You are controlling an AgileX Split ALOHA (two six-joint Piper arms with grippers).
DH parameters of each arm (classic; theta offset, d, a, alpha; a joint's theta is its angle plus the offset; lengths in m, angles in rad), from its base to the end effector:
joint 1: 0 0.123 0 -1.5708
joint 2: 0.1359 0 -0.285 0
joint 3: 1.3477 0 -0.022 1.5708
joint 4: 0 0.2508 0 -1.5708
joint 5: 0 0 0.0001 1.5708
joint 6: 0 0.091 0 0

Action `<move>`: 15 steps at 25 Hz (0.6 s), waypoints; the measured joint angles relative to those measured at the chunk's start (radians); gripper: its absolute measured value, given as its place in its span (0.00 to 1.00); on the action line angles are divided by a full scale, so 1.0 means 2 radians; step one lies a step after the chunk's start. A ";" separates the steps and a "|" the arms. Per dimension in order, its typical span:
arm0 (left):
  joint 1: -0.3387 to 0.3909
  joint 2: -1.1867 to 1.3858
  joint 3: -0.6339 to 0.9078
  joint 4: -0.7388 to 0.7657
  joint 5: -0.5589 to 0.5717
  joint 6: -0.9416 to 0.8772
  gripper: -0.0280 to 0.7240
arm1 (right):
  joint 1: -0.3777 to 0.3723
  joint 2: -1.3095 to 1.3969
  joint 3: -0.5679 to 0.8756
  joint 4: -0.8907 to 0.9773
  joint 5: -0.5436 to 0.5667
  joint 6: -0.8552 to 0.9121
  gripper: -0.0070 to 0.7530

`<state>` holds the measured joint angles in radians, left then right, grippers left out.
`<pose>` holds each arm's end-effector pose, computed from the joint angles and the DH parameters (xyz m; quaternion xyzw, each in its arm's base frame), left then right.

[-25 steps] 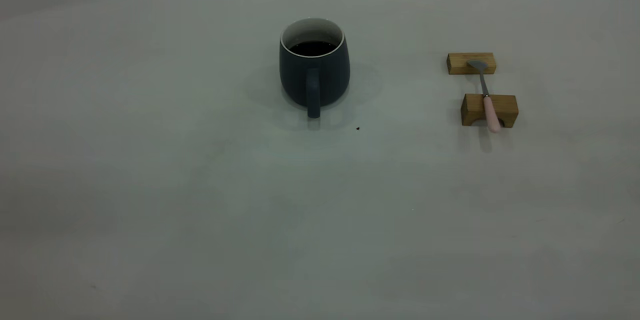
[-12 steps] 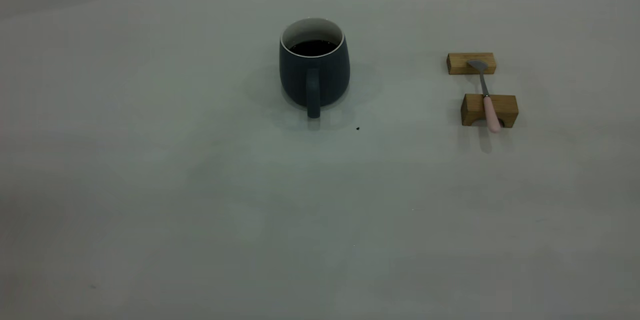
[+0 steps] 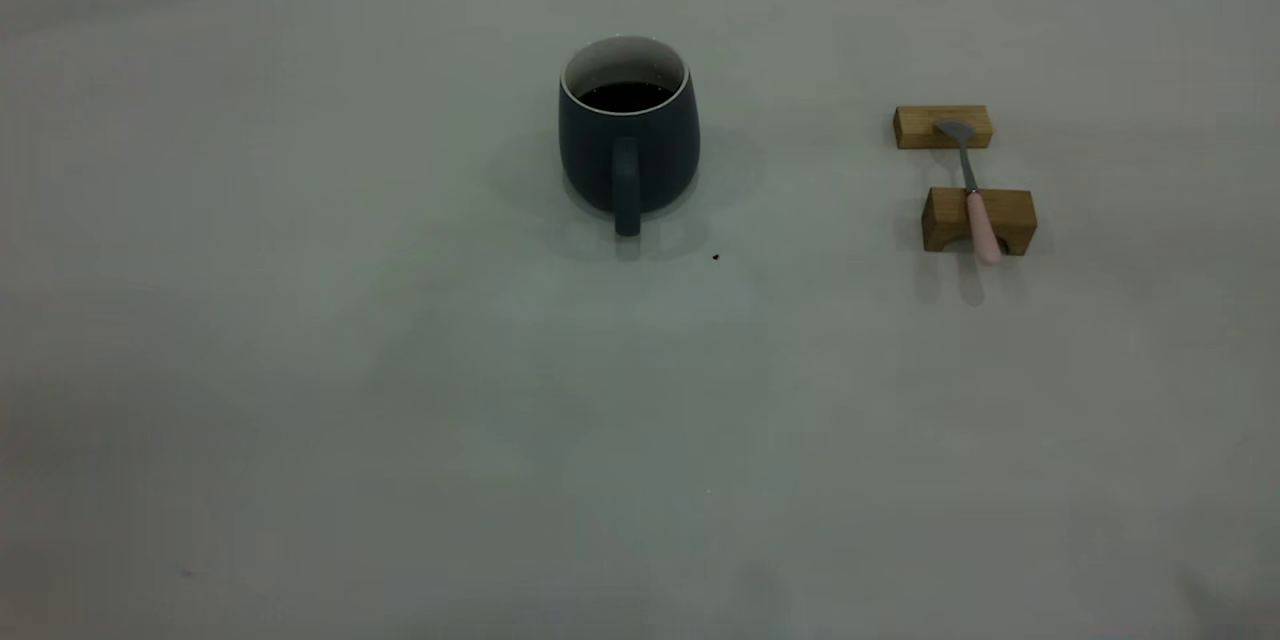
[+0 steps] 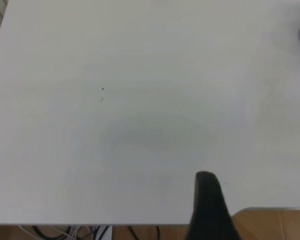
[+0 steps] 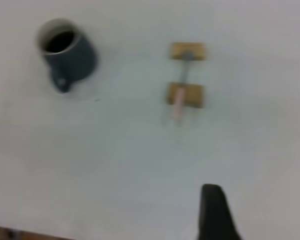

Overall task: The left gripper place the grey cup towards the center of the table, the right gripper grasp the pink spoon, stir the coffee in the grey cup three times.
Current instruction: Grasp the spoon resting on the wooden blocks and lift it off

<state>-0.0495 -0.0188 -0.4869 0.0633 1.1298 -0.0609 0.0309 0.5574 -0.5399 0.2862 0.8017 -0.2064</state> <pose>-0.0090 0.0057 0.2682 -0.0074 0.8689 0.0042 0.4950 0.0963 0.0215 0.2863 -0.0585 0.9034 0.0981 0.4132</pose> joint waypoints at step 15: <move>0.000 0.000 0.000 0.000 0.000 0.000 0.79 | 0.018 0.443 -0.116 0.193 -0.093 -0.212 0.79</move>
<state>-0.0495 -0.0188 -0.4869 0.0633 1.1298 -0.0609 0.0673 1.4432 -0.7727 0.6716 0.6157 -0.6303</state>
